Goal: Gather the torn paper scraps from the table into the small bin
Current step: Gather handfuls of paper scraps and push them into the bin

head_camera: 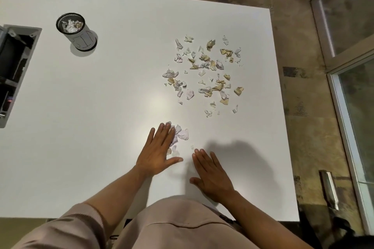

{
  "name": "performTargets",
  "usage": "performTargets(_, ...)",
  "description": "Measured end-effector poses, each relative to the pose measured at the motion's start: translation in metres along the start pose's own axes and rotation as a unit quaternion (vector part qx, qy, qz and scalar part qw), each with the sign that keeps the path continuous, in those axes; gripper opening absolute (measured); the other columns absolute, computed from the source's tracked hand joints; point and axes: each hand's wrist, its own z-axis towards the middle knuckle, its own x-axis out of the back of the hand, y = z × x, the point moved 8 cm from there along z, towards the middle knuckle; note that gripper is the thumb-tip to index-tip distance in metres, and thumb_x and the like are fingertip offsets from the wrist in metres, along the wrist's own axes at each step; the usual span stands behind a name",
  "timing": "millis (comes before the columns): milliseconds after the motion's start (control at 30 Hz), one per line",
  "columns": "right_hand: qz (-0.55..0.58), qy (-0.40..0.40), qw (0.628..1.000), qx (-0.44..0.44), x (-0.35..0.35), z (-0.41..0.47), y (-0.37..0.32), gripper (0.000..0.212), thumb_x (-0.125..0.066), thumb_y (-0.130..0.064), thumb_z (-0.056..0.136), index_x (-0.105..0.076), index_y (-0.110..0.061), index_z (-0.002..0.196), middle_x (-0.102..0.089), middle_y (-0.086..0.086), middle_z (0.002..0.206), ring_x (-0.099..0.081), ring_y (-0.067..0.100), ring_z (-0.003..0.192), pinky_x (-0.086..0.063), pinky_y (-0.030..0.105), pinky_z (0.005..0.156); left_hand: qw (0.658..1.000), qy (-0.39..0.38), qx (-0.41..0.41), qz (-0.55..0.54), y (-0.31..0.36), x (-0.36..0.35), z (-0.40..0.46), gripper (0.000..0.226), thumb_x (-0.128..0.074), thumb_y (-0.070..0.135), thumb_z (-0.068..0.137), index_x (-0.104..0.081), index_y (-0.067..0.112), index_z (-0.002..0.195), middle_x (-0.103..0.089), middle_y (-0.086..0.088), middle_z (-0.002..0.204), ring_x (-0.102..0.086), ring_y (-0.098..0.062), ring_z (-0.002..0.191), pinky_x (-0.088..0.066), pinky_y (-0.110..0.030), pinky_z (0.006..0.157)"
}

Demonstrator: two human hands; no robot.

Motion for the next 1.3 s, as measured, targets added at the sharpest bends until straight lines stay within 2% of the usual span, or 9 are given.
performTargets(300, 0.048, 0.09, 0.995, -0.001, 0.018, 0.005, 0.009, 0.066, -0.034, -0.052, 0.101, -0.026, -0.01, 0.151, -0.019, 0.004, 0.159, -0.02, 0.019, 0.148, -0.014, 0.035, 0.119, 0.997, 0.054, 0.008, -0.047, -0.002, 0.014, 0.039, 0.094, -0.044, 0.074, 0.087, -0.014, 0.018, 0.156, -0.004, -0.002, 0.165, -0.001, -0.024, 0.152, -0.004, -0.045, 0.122)
performTargets(400, 0.099, 0.157, 0.978, -0.095, 0.042, 0.011, 0.037, 0.065, -0.033, -0.051, 0.1, -0.03, -0.007, 0.149, -0.025, 0.005, 0.156, -0.021, 0.017, 0.147, -0.018, 0.032, 0.119, 0.995, 0.082, 0.024, -0.053, -0.009, 0.022, 0.035, 0.087, -0.046, 0.068, 0.089, -0.022, 0.017, 0.155, -0.013, -0.002, 0.164, -0.004, -0.023, 0.152, -0.005, -0.044, 0.122)
performTargets(500, 0.137, 0.18, 0.951, -0.211, 0.063, 0.02, 0.081, 0.066, -0.032, -0.051, 0.099, -0.021, -0.012, 0.152, -0.02, 0.003, 0.16, -0.015, 0.015, 0.148, -0.014, 0.029, 0.12, 0.988, 0.104, 0.102, -0.052, -0.031, 0.029, 0.028, 0.065, -0.029, 0.052, 0.099, -0.03, 0.016, 0.152, -0.022, -0.004, 0.161, -0.009, -0.023, 0.152, -0.013, -0.049, 0.12)
performTargets(700, 0.142, 0.196, 0.919, -0.312, 0.092, 0.06, 0.15, 0.074, -0.034, -0.052, 0.097, -0.02, -0.004, 0.152, -0.02, 0.015, 0.16, -0.019, 0.029, 0.148, -0.022, 0.04, 0.12, 0.986, 0.085, 0.145, 0.004, -0.05, 0.022, 0.022, 0.056, -0.016, 0.034, 0.103, -0.02, 0.015, 0.155, -0.014, 0.0, 0.163, -0.002, -0.019, 0.152, -0.002, -0.043, 0.123)
performTargets(833, 0.136, 0.148, 0.931, -0.303, 0.087, 0.093, 0.162, 0.075, -0.036, -0.051, 0.098, -0.016, -0.004, 0.153, -0.016, 0.015, 0.161, -0.014, 0.031, 0.149, -0.015, 0.045, 0.12, 0.987, 0.076, 0.143, 0.006, -0.053, 0.019, 0.023, 0.055, -0.016, 0.033, 0.104, -0.017, 0.015, 0.156, -0.011, 0.002, 0.164, 0.001, -0.019, 0.152, 0.0, -0.042, 0.123)
performTargets(1000, 0.074, 0.095, 0.974, -0.194, 0.074, 0.112, 0.135, 0.07, -0.03, -0.051, 0.099, -0.016, -0.008, 0.153, -0.011, 0.012, 0.162, -0.008, 0.028, 0.15, -0.005, 0.045, 0.121, 0.986, 0.076, 0.147, 0.002, -0.055, 0.018, 0.024, 0.054, -0.016, 0.034, 0.104, -0.02, 0.015, 0.155, -0.012, 0.002, 0.163, -0.001, -0.019, 0.152, 0.0, -0.042, 0.123)
performTargets(1100, 0.092, 0.136, 0.977, -0.134, 0.078, 0.106, 0.119, 0.063, -0.031, -0.05, 0.1, -0.03, -0.012, 0.15, -0.024, 0.007, 0.16, -0.017, 0.022, 0.148, -0.008, 0.037, 0.121, 0.986, 0.077, 0.148, 0.0, -0.054, 0.018, 0.024, 0.054, -0.015, 0.035, 0.104, -0.02, 0.016, 0.155, -0.013, 0.002, 0.163, -0.002, -0.019, 0.152, -0.001, -0.043, 0.123)
performTargets(1167, 0.12, 0.192, 0.959, -0.169, 0.091, 0.104, 0.13, 0.057, -0.035, -0.049, 0.1, -0.038, -0.016, 0.146, -0.032, 0.003, 0.157, -0.022, 0.018, 0.146, -0.013, 0.029, 0.12, 0.985, 0.077, 0.152, -0.005, -0.056, 0.017, 0.024, 0.054, -0.015, 0.036, 0.104, -0.02, 0.016, 0.155, -0.013, 0.002, 0.163, -0.002, -0.019, 0.152, -0.001, -0.043, 0.123)
performTargets(1300, 0.103, 0.27, 0.919, -0.266, 0.125, 0.111, 0.17, 0.059, -0.039, -0.05, 0.098, -0.044, -0.011, 0.142, -0.035, 0.015, 0.153, -0.027, 0.03, 0.144, -0.022, 0.04, 0.118, 0.986, 0.076, 0.15, -0.007, -0.053, 0.018, 0.024, 0.054, -0.015, 0.036, 0.104, -0.021, 0.016, 0.155, -0.013, 0.002, 0.163, -0.001, -0.019, 0.152, -0.001, -0.043, 0.123)
